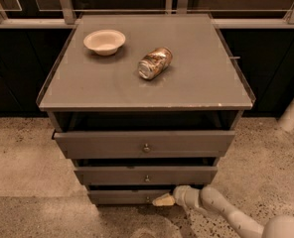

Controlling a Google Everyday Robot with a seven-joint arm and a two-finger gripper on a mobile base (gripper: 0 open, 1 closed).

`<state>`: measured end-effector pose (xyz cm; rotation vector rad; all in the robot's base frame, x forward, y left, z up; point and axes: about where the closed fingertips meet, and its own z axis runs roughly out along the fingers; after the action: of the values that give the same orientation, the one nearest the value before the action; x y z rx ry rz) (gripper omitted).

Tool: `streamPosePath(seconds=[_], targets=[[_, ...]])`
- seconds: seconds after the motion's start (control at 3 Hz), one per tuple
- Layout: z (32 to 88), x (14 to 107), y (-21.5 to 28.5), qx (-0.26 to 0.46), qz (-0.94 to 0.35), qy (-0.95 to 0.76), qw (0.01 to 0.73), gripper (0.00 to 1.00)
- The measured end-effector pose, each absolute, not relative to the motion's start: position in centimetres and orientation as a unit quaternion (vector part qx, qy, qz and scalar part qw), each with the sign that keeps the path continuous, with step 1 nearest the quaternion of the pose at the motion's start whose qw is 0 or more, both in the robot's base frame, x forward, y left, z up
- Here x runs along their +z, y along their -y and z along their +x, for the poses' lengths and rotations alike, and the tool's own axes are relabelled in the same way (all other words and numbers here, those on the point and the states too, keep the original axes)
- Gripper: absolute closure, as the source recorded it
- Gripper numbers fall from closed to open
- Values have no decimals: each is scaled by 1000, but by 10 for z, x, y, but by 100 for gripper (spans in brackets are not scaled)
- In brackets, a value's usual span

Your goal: Open bottom drawer

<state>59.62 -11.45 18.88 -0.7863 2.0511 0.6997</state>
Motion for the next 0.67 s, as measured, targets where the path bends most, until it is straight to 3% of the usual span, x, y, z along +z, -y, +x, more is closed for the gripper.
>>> streamPosePath(seconds=[0.67], targets=[[581,184,119,272,-321,-822,384,0]])
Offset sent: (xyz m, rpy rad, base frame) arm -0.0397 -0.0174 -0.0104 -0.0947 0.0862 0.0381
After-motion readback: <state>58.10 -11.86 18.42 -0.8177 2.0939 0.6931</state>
